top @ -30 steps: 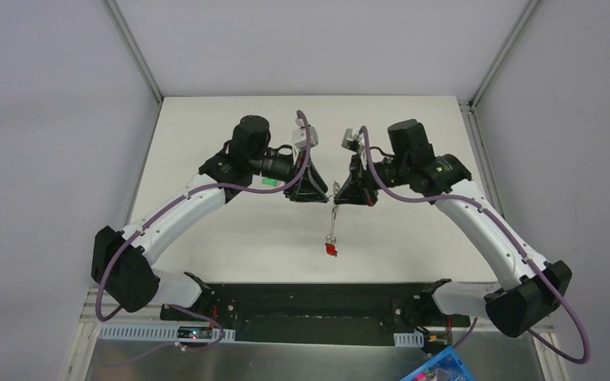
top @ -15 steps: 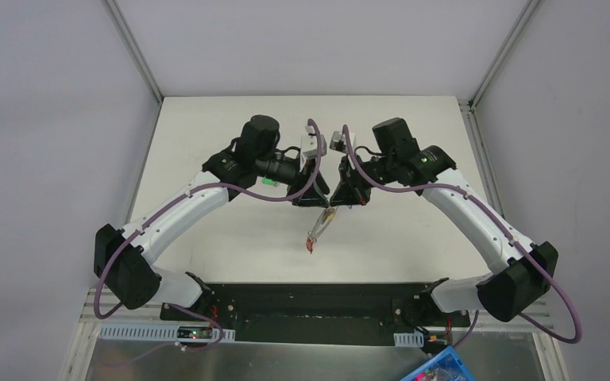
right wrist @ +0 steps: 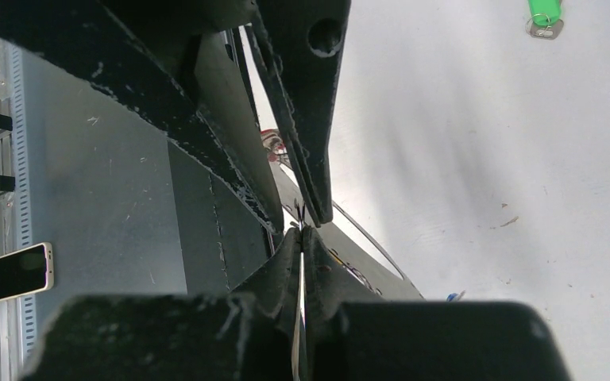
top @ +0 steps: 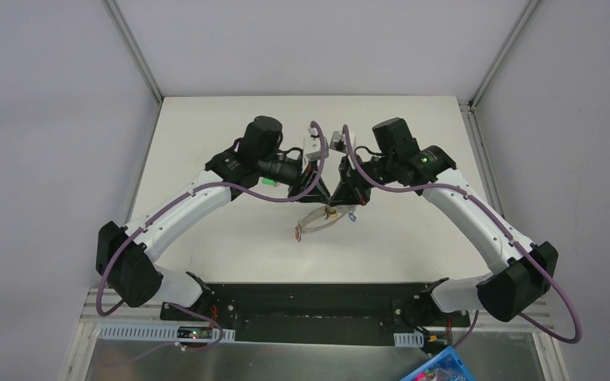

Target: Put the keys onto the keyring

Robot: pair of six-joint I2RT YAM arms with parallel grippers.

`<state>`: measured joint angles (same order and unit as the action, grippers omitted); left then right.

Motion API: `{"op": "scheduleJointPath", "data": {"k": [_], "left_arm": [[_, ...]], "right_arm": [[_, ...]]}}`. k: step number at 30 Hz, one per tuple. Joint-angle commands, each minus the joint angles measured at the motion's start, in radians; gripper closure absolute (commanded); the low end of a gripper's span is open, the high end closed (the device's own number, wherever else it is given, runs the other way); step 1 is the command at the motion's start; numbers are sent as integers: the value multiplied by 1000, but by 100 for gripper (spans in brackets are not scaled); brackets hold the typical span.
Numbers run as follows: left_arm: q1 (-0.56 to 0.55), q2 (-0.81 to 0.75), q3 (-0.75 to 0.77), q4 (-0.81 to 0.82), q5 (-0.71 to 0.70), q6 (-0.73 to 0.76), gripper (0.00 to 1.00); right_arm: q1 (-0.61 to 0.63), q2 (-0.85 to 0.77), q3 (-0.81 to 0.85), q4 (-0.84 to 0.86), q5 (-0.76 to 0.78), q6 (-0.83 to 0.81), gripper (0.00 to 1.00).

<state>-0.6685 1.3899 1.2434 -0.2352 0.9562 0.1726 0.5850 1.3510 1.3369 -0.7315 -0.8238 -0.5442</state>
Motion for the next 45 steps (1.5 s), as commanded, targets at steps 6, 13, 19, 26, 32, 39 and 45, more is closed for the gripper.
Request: {"op": "scheduleJointPath", "data": {"k": [6, 13, 19, 26, 32, 39, 45], "left_arm": [[-9, 10, 32, -19, 19, 31, 80], [-13, 19, 39, -38, 39, 33, 100], [-9, 13, 57, -26, 50, -29, 100], [5, -13, 11, 164, 113, -226, 100], [12, -13, -22, 329, 136, -386, 100], [14, 3, -43, 482, 141, -522, 100], [15, 9, -54, 516, 135, -548, 100]], "right_arm": [[-6, -32, 36, 26, -38, -4, 100], [-16, -34, 36, 38, -50, 8, 100], [-39, -66, -11, 72, -55, 18, 89], [-109, -186, -114, 158, -86, 35, 68], [-135, -231, -197, 216, -158, 55, 60], [-135, -206, -226, 259, -195, 80, 55], [-134, -182, -216, 286, -230, 109, 71]]}}
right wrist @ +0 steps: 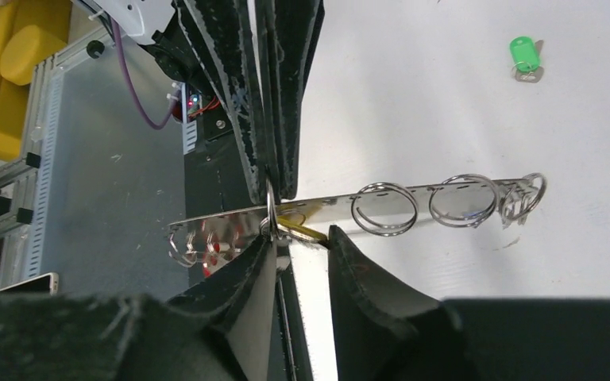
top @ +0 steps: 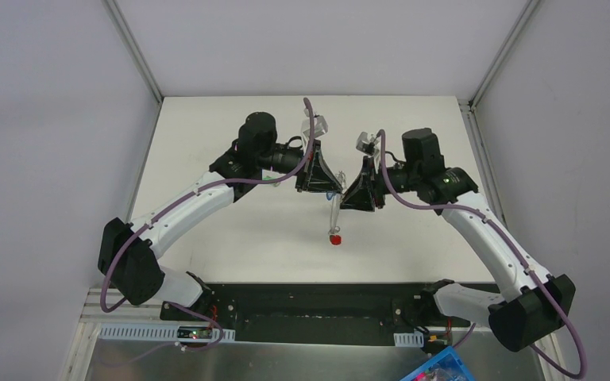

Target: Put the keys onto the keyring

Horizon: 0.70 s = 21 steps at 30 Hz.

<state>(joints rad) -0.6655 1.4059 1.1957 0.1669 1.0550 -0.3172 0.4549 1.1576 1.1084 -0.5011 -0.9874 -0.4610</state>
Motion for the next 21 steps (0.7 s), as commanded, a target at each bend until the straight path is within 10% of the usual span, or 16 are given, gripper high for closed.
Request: {"op": "scheduleJointPath", "data": {"k": [1, 11, 21], "left_arm": [[12, -7, -8, 117, 34, -60, 100], [12, 5, -28, 167, -11, -101, 100], [18, -4, -49, 158, -7, -82, 100]], "right_arm": [[-5, 17, 18, 58, -78, 31, 74], [2, 47, 18, 100, -103, 84, 95], [-6, 9, 13, 89, -41, 70, 82]]}}
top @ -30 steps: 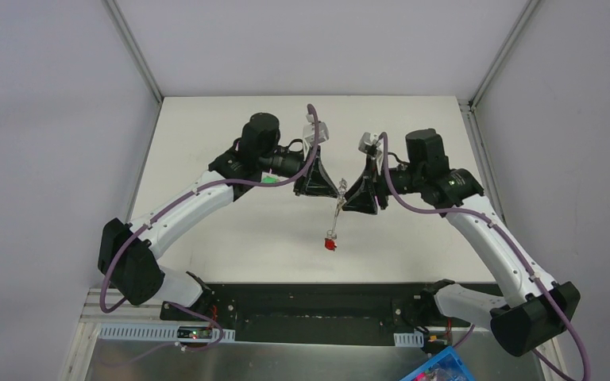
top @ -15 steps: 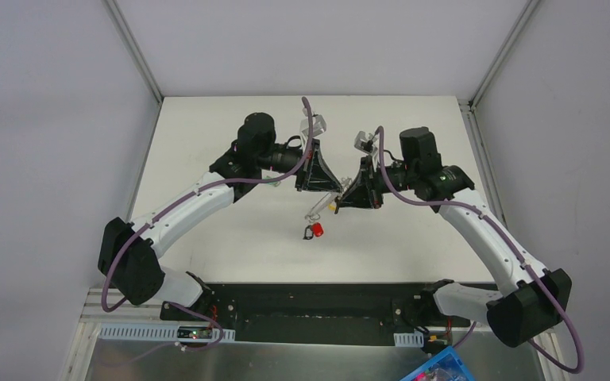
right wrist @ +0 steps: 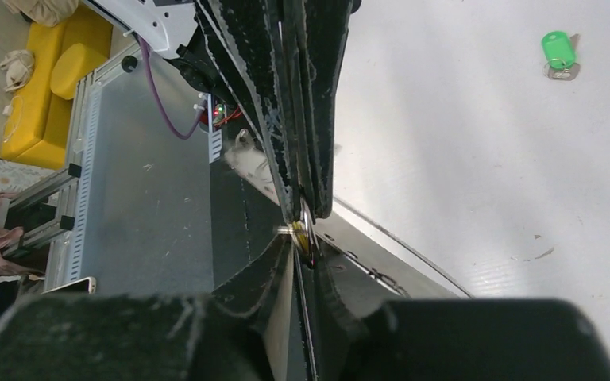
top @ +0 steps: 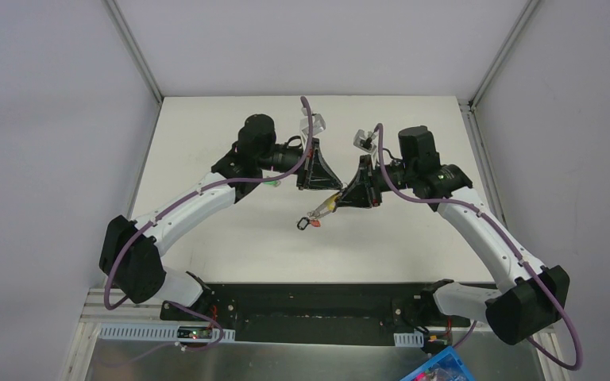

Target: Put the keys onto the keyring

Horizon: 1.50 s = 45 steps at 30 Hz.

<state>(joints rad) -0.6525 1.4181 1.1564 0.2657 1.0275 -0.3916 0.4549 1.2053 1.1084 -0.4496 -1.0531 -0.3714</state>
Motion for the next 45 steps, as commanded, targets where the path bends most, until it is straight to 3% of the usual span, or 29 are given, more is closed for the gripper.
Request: {"op": "scheduleJointPath", "data": {"k": [1, 7, 18, 24, 27, 30, 33, 45], "left_arm": [[7, -17, -12, 62, 23, -7, 100], [16, -21, -17, 109, 42, -47, 100], [17, -16, -29, 170, 79, -93, 100], [16, -16, -30, 177, 77, -97, 100], [17, -16, -31, 179, 73, -97, 100], [19, -17, -33, 178, 72, -93, 100], [27, -21, -34, 149, 68, -65, 100], [37, -52, -21, -100, 47, 171, 100]], "right_arm": [[-11, -51, 10, 36, 33, -24, 79], [-32, -96, -19, 27, 73, -49, 65], [-45, -94, -21, 24, 84, -68, 61], [-44, -63, -39, 60, 12, -45, 60], [-45, -47, -31, 65, -36, -36, 68], [-46, -51, -24, 55, -39, -46, 87], [-52, -78, -27, 32, -17, -70, 99], [-59, -99, 3, -72, 62, -143, 100]]}}
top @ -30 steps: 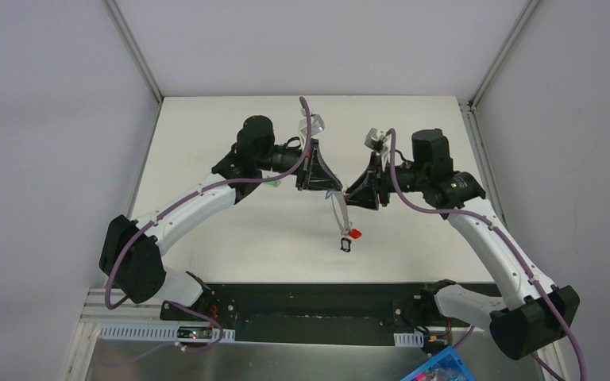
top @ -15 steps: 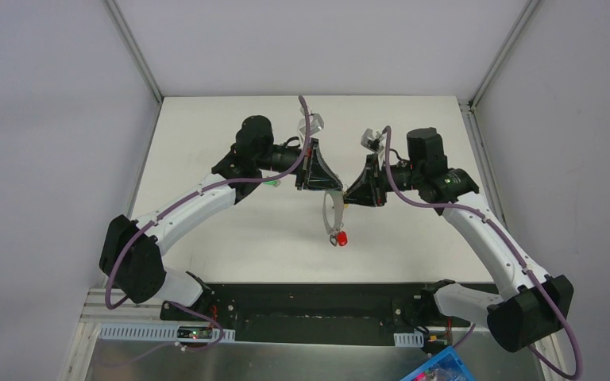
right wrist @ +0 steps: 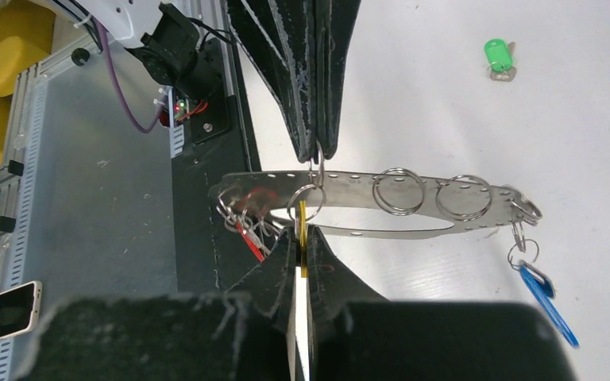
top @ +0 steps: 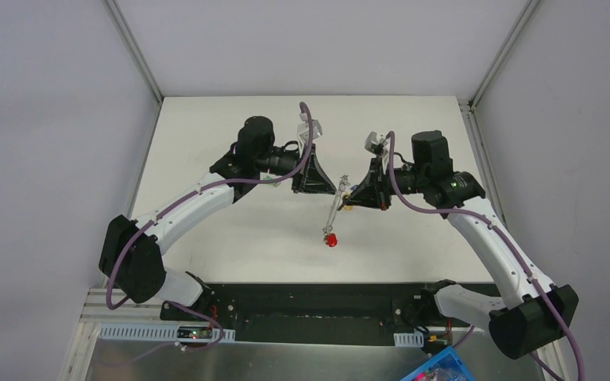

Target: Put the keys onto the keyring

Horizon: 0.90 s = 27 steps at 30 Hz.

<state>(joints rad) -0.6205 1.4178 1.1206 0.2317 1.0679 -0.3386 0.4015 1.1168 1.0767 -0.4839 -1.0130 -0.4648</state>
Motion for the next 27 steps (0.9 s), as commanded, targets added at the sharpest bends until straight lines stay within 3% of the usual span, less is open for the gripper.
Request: {"op": "scheduleJointPath", "data": {"k": [1, 10, 17, 27], "left_arm": [[5, -54, 17, -86, 3, 136, 100], [3, -56, 40, -223, -15, 264, 100], [-28, -15, 61, -424, -127, 460, 100], [-151, 117, 38, -443, -299, 550, 100]], "right_arm": [[-5, -9, 35, -38, 28, -51, 100], [-5, 28, 48, -31, 114, -17, 100], [-4, 66, -25, -22, 157, -35, 100], [-49, 38, -155, -54, 263, -70, 100]]}}
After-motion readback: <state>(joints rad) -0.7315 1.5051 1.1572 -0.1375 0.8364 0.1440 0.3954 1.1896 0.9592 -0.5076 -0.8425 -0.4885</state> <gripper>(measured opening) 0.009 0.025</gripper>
